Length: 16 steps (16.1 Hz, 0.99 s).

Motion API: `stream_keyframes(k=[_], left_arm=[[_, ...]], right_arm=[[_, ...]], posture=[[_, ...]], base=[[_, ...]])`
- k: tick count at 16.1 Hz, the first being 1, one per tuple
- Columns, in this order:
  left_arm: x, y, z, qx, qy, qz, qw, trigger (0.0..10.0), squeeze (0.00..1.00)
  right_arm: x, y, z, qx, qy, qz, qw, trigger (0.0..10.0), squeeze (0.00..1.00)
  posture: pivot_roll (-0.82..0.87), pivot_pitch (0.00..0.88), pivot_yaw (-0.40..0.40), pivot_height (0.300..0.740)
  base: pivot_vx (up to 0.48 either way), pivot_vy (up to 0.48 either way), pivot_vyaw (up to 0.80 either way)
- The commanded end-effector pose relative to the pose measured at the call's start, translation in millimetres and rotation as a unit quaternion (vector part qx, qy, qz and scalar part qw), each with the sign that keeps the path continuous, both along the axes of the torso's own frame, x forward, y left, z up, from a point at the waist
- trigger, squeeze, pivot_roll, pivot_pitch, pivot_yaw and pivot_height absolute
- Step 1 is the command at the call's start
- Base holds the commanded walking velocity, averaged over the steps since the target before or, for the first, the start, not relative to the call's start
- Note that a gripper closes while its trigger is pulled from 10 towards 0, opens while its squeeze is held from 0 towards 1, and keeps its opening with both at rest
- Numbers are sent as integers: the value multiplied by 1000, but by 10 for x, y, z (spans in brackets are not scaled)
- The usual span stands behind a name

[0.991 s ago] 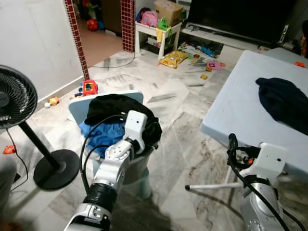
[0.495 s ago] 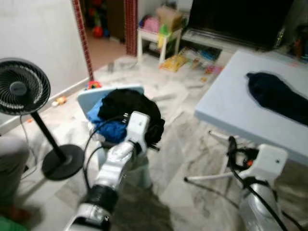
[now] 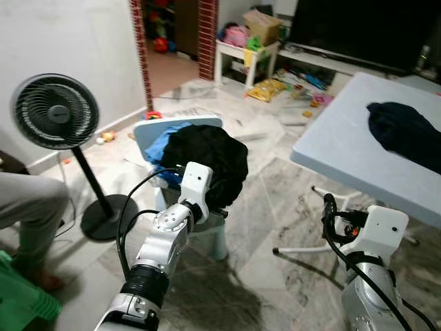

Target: Hang hanger

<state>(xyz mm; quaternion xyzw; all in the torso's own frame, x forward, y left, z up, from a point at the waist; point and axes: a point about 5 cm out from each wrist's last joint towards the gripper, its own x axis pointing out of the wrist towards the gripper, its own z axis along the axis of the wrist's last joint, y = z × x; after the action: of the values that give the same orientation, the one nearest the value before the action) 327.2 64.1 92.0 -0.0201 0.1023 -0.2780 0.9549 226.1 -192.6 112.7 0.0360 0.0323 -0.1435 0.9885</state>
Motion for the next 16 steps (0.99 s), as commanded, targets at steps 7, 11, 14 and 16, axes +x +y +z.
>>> stream_keyframes(k=[7, 11, 14, 16], left_arm=[[-47, -123, 73, -40, 1, -40, 998, 10000, 0], [-38, -115, 88, -41, -2, -43, 998, 10000, 0], [-72, -167, 103, -57, 3, -65, 996, 10000, 0], [-123, -250, 127, -39, -19, -103, 994, 10000, 0]], right_arm=[[12, -12, 2, -3, 5, 1, 1000, 10000, 0], [28, 0, 2, -3, 5, 4, 1000, 10000, 0], [31, -2, 6, -4, 4, 4, 1000, 10000, 0], [27, -8, 13, -5, 2, 2, 1000, 10000, 0]], posture=[[-32, 5, -71, 740], [-32, 0, -69, 740], [-34, 1, -69, 740], [-34, 3, -70, 740]], base=[[0, 0, -571], [0, 0, -800], [0, 0, -800], [0, 0, -800]])
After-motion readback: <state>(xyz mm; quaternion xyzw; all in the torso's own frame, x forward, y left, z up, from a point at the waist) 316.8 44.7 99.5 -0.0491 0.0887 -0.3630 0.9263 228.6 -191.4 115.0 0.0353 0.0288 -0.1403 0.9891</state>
